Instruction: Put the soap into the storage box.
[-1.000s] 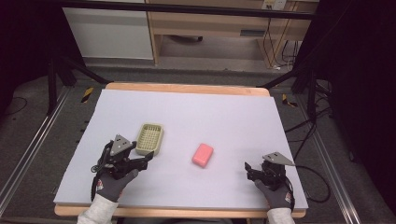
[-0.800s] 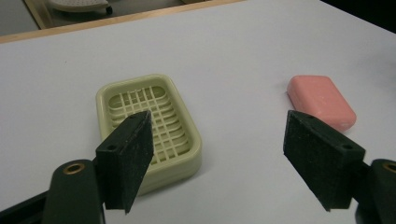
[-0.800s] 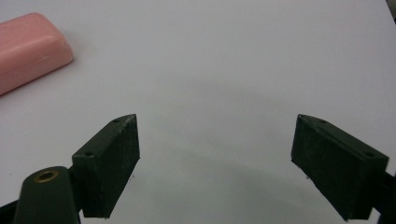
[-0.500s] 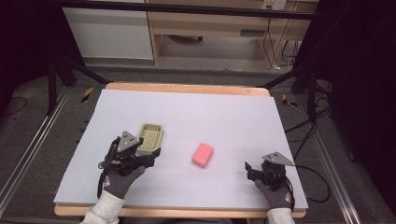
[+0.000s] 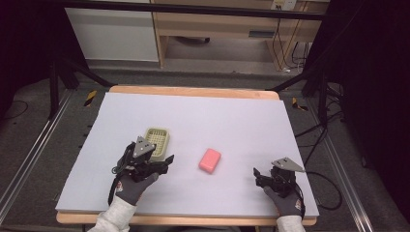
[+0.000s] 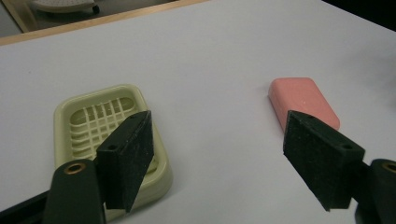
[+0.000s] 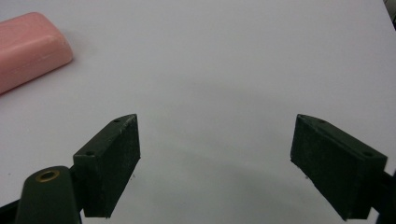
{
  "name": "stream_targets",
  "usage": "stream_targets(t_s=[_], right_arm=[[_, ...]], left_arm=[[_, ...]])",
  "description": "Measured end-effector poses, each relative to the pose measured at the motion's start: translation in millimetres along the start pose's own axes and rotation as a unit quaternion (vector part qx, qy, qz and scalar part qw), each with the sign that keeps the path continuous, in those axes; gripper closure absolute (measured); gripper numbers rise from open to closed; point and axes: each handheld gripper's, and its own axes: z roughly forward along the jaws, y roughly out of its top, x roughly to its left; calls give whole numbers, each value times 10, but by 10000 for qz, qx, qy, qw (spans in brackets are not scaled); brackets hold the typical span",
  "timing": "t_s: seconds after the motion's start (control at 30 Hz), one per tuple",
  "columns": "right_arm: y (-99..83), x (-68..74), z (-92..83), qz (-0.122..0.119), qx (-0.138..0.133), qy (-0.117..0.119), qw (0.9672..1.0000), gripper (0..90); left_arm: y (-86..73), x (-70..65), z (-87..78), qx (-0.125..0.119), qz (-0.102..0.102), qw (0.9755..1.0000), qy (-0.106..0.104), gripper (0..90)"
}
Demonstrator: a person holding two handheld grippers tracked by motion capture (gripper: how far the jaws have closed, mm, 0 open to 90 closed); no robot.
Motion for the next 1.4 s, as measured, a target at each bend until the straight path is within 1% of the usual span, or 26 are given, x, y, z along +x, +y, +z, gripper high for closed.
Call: stream_targets(t_s=[0.23, 0.43, 0.5, 0.57, 0.6, 0.8, 0.87, 1.03, 1.17, 1.3, 1.4], right_arm=[[-1, 1, 1, 9, -9, 4, 10000, 159], [-1, 2, 1, 28, -9, -1, 10000, 159], [-2, 1, 1, 12, -14, -8, 10000, 159], [-1, 2, 0, 29, -7, 4, 10000, 159], [-2, 2, 1, 29, -8, 4, 10000, 159], [-2, 2, 0, 38, -9, 7, 10000, 159], [-2, 2, 1, 37, -8, 7, 10000, 159], [-4, 4, 4, 29, -3, 6, 10000, 158], [-5, 3, 5, 33, -6, 6, 10000, 159], [-5, 6, 6, 22, -2, 10, 10000, 159], [-5, 5, 6, 27, -1, 11, 10000, 159]], left_arm=[[27, -50, 55, 44, 34, 10000, -56, 240], [76, -123, 120, 43, 69, 9999, -127, 239], [89, -152, 144, 69, 118, 9998, -153, 239], [100, -179, 167, 55, 108, 9998, -171, 238], [107, -187, 174, 76, 145, 9997, -183, 238], [136, -256, 243, 105, 197, 9995, -229, 239], [139, -263, 252, 117, 215, 9994, -235, 238], [152, -306, 332, 192, 278, 9991, -251, 238], [164, -341, 385, 187, 269, 9991, -274, 238], [186, -385, 440, 251, 354, 9986, -296, 235], [196, -413, 471, 269, 380, 9984, -310, 231]])
